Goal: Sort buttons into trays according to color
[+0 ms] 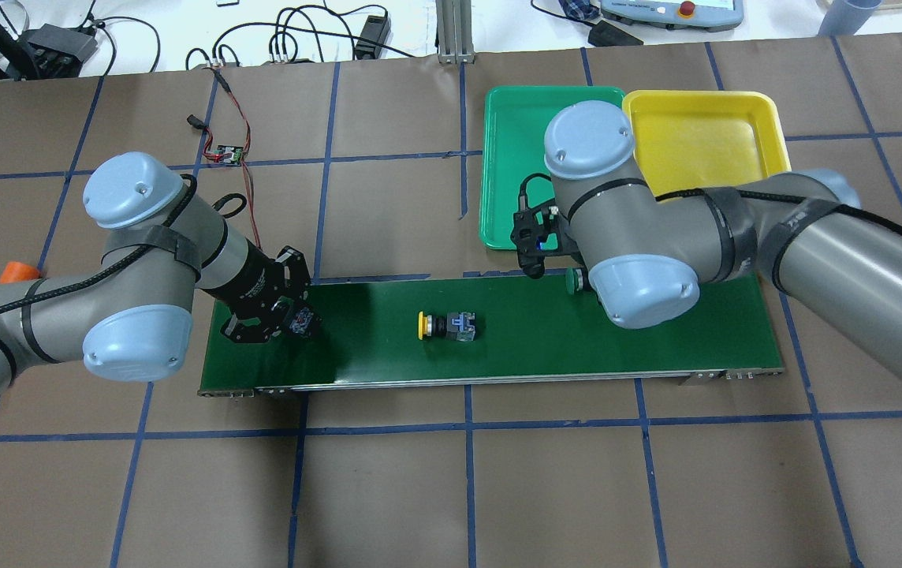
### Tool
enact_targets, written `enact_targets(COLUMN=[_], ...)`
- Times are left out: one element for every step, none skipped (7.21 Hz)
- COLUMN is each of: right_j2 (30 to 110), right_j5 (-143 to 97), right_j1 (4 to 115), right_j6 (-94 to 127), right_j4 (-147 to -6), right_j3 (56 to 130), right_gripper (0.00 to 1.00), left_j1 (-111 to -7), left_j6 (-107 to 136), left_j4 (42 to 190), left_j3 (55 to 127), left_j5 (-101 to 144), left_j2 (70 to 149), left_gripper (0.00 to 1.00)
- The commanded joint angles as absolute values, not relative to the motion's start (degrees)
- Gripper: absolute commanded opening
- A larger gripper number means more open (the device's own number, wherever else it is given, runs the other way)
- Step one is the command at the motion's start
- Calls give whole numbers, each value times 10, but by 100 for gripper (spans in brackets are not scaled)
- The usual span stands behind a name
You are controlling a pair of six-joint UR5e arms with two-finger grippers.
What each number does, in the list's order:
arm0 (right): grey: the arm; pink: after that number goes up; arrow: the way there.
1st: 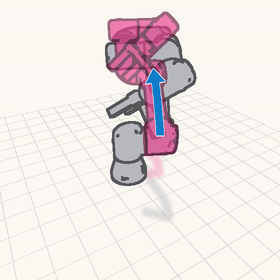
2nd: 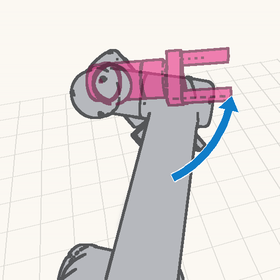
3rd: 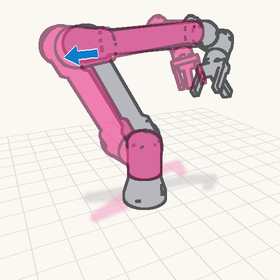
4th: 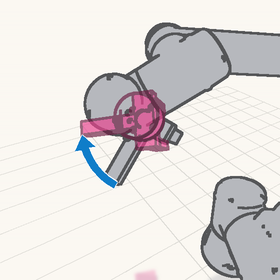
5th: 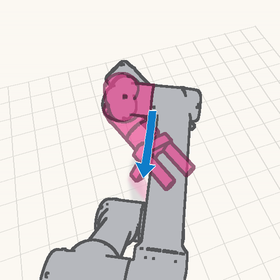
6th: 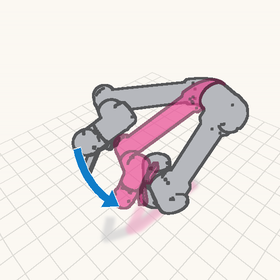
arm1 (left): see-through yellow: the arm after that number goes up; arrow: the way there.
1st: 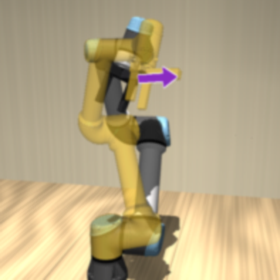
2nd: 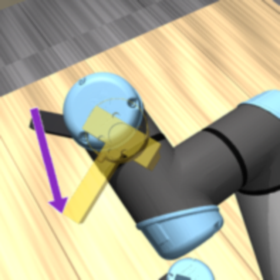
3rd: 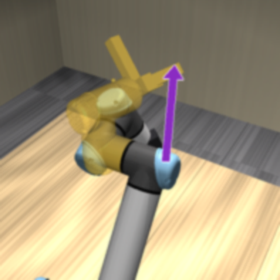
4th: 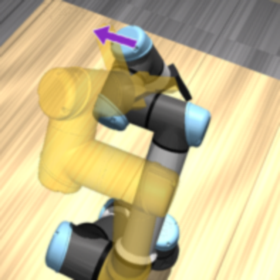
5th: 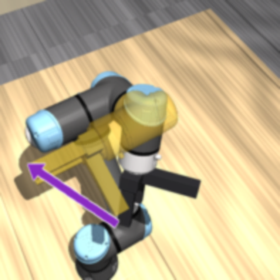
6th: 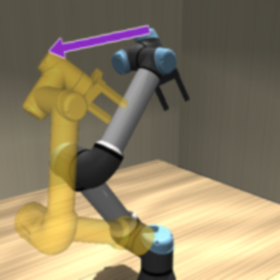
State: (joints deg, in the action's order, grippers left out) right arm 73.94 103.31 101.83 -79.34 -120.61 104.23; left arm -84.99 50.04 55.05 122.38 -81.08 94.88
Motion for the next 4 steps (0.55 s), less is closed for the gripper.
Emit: enact_targets(right_j2=[642, 604, 585, 580], right_j5=[1037, 1032, 1031, 1030], right_j1=[1006, 1001, 1001, 1001], right_j6=[-793, -794, -796, -799], right_j4=[-1207, -1214, -1242, -1255], right_j3=[909, 875, 861, 864], right_gripper=[14, 20, 21, 47], left_j1=[-852, -854, -853, -853], left_j6=[510, 508, 507, 498], left_j4=[552, 596, 626, 664], left_j3=[1229, 1221, 1201, 1162], left_j5=[-808, -784, -750, -756], left_j2=[957, 948, 929, 920], left_gripper=[99, 100, 100, 100])
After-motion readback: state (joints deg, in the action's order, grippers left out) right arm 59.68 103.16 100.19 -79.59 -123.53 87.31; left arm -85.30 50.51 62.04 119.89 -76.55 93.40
